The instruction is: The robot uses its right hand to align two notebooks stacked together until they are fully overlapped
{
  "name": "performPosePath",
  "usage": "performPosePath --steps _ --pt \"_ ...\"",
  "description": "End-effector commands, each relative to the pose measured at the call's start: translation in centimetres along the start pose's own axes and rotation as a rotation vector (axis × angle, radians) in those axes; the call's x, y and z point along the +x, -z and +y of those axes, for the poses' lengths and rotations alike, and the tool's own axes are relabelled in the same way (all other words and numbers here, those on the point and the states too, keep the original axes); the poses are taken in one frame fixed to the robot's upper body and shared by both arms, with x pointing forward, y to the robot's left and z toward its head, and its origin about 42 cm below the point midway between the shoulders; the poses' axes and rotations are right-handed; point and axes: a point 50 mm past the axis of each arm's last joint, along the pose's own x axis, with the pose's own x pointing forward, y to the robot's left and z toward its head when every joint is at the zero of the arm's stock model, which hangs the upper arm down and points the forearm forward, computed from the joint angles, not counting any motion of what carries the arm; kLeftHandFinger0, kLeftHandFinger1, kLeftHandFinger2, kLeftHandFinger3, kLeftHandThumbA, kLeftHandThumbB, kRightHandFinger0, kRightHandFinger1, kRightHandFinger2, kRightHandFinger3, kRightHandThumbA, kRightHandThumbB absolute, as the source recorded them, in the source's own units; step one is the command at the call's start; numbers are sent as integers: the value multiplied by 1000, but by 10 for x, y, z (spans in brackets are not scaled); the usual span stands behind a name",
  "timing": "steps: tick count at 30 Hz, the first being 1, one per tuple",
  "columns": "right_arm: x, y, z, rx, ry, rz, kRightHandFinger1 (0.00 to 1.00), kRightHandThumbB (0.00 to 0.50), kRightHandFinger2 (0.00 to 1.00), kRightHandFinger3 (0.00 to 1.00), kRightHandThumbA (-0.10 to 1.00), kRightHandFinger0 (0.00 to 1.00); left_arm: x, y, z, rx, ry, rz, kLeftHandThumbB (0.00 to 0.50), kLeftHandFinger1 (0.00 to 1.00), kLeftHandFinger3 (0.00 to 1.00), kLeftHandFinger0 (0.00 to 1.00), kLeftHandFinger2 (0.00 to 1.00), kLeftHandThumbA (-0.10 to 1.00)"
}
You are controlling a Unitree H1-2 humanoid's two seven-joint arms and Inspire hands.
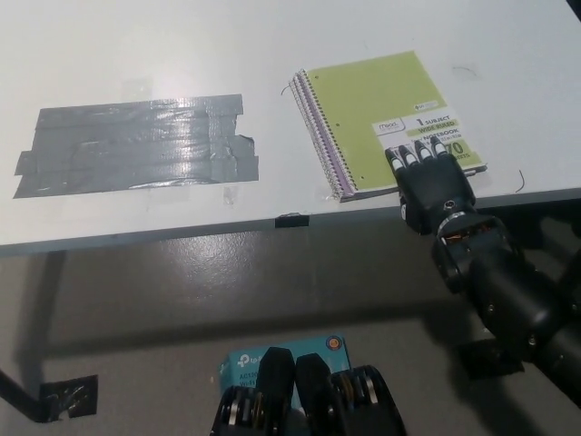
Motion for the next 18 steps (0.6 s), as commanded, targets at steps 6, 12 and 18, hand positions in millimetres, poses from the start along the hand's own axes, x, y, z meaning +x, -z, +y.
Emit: performPosePath --steps 6,12,18 --pt "-3 -16 10 27 -93 -36 1000 468 1000 1000 1000 1000 -4 -4 0 9 20 -11 500 794 1000 718 807 1000" --pt "-1 -20 6 21 -89 -32 1000 468 1000 1000 1000 1000 -4 -3 1 13 18 -12 500 738 1000 635 782 1000" --pt "-1 -9 -2 22 -51 9 1000 452 1000 1000 1000 1000 -8 1 2 7 15 -4 500 780 1000 694 765 1000"
